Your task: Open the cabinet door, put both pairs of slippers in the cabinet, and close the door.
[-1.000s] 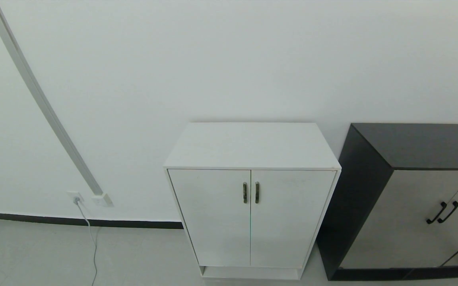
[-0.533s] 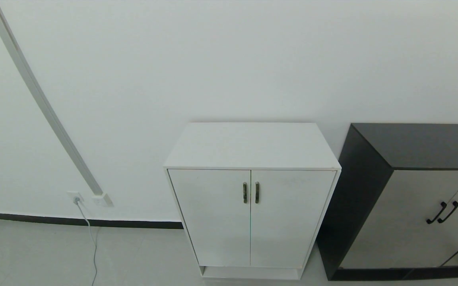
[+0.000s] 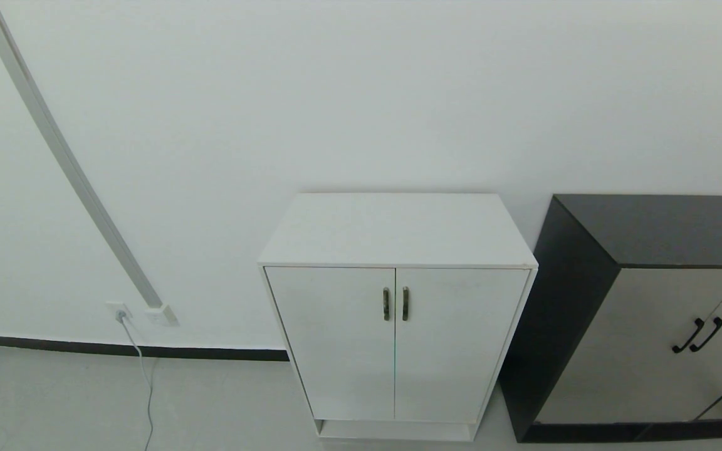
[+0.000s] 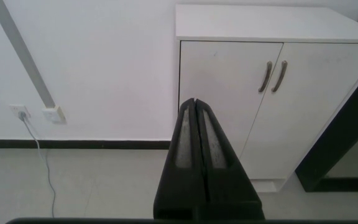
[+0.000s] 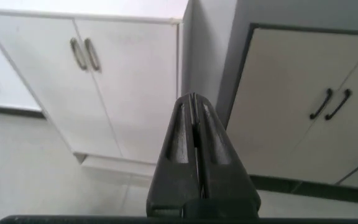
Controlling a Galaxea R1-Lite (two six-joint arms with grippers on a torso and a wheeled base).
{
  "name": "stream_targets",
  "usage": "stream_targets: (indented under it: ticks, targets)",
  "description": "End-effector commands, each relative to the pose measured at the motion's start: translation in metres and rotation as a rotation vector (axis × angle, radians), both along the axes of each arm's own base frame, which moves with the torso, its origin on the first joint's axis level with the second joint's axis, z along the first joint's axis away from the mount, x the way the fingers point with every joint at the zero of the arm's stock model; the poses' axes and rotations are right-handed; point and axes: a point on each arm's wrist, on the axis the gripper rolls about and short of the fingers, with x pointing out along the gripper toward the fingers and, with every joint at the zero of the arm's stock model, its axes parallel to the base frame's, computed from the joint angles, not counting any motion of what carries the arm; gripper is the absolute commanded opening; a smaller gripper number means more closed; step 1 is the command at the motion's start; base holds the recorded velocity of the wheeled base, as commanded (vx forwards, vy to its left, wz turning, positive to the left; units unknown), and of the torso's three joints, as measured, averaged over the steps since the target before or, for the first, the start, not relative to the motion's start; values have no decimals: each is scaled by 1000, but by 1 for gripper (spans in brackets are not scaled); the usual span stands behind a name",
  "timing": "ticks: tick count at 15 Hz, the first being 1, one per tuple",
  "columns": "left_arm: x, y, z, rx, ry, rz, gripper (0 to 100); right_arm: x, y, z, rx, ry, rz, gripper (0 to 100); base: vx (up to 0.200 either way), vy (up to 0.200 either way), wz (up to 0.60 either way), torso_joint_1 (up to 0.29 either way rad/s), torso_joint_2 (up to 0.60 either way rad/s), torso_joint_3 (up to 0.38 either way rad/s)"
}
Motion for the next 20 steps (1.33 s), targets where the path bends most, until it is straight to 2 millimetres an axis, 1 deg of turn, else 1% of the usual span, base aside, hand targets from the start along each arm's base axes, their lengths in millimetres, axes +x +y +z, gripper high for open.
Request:
stream_targets:
  ticks: [1, 4, 7, 20]
  targets:
    - [0, 0, 0, -1, 0, 0, 0, -2, 0, -1, 1, -32, -6, 0, 0, 0, 0, 0, 0, 0]
    - [0, 0, 0, -1, 1, 0, 0, -2, -1, 0, 71, -32, -47, 0, 0, 0, 0, 0, 0, 0]
    - [0, 0, 0, 7, 1, -3, 0, -2, -2, 0, 87, -38, -110, 0, 0, 0, 0, 0, 0, 0]
    - [0, 0, 0, 7, 1, -3, 0, -2, -2, 0, 83, -38, -107, 0, 0, 0, 0, 0, 0, 0]
